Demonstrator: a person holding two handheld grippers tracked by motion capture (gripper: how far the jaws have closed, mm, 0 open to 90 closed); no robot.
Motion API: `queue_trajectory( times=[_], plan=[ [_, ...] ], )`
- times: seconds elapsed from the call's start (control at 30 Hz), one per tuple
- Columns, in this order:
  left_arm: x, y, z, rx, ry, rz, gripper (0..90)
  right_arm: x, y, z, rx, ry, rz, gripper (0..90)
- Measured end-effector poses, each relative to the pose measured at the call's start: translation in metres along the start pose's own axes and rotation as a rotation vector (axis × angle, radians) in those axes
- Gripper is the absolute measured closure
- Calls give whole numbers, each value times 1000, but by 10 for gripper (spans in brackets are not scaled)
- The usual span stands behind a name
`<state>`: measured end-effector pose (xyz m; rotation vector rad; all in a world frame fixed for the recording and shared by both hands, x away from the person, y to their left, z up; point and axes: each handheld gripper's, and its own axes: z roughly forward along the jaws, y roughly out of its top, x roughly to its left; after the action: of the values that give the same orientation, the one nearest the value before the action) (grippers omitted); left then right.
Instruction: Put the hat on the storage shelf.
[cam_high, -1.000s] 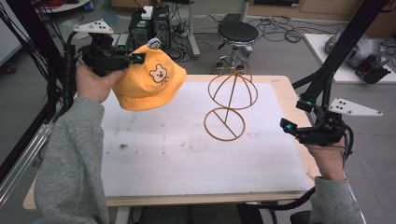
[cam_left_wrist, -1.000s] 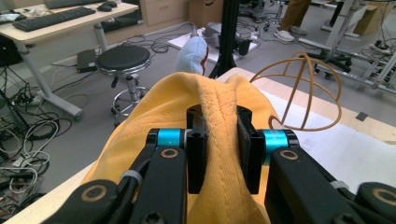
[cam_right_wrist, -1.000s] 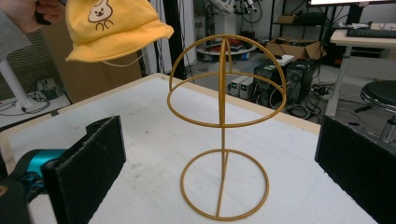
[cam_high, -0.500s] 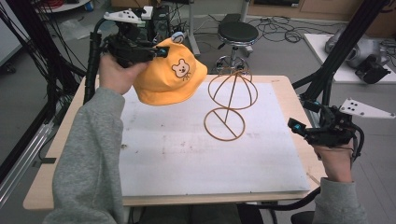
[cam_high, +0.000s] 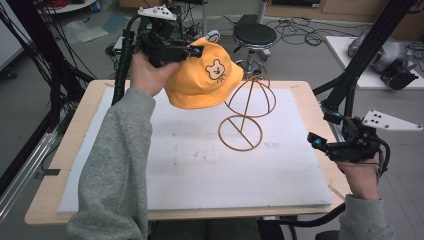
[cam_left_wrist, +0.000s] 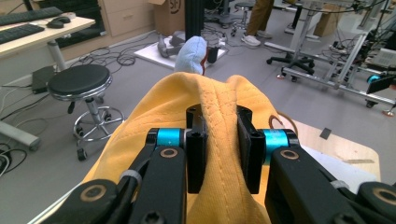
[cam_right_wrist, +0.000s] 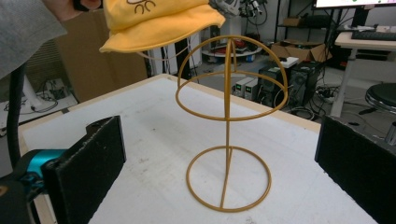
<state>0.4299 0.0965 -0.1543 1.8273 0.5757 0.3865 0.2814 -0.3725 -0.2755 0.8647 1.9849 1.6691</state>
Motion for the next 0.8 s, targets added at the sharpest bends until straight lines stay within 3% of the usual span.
queue_trajectory(
  times=[0.6, 0.8],
  plan=[
    [-11, 15, 25, -15, -31, 17, 768, 13, -9, 5, 55, 11, -14, 13],
    [-20, 19, 45, -4, -53, 28, 768, 15, -10, 0, 55, 4, -16, 13]
  ],
)
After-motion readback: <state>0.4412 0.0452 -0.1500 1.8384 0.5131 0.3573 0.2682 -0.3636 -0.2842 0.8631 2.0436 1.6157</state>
